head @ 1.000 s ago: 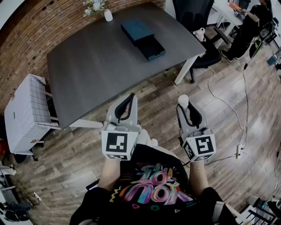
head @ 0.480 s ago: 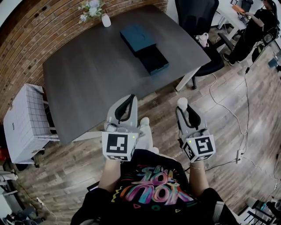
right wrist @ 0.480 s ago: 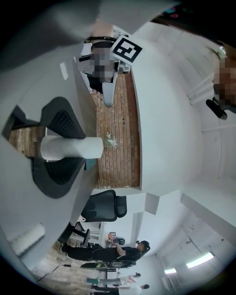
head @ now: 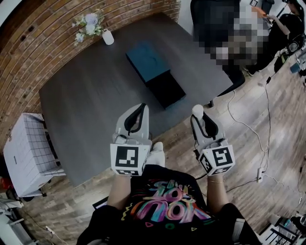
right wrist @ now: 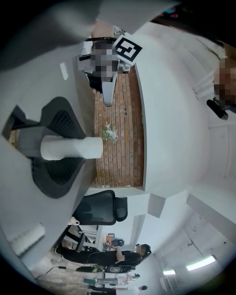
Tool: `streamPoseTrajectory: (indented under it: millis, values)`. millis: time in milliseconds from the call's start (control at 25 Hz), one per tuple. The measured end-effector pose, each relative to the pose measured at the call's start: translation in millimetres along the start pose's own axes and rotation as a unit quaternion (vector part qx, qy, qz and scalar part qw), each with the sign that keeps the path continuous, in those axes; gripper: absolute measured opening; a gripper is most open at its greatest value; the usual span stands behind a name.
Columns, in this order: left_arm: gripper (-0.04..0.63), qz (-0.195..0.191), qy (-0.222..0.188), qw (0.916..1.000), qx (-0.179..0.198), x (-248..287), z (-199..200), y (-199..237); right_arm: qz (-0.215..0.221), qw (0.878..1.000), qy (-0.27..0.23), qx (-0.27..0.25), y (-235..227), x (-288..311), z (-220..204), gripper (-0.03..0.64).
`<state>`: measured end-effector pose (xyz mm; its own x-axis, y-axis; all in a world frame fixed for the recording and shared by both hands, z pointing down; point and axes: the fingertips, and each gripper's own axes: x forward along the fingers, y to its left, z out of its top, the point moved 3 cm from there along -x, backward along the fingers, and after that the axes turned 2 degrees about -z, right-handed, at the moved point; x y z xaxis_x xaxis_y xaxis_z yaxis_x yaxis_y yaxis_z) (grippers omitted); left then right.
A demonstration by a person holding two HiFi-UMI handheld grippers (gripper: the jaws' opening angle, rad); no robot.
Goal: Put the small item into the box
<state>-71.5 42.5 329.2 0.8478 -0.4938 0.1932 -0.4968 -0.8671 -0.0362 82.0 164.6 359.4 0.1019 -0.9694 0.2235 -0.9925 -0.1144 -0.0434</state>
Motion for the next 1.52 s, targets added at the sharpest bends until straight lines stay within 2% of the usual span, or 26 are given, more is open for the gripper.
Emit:
streamPoseTrajectory:
  millis: [280, 600, 840, 1200, 1520]
  values:
    - [0.002, -0.014, 0.004, 0.9999, 0.004, 36, 1, 30, -0.014, 1.0, 0.008, 0.007, -11, 40, 0, 0.127]
    - [0.002, -0.022, 0.013, 0.9997, 0.002, 58, -4, 47, -0.027, 0.999, 0.013, 0.019, -18, 59, 1, 0.127]
    - [0.002, -0.013, 0.021, 0.9997, -0.008, 79, -6, 52, -0.016, 0.999, 0.027, 0.022, -35, 77, 0, 0.129]
    - [0.002, 0.034, 0.024, 0.999, -0.017, 128, 5, 75, 0.039, 0.998, 0.039, 0.008, -68, 144, 16, 0.129]
    - [0.002, 0.106, 0.027, 0.9934, -0.034, 167, 15, 88, 0.131, 0.99, 0.057, -0.012, -93, 205, 29, 0.129]
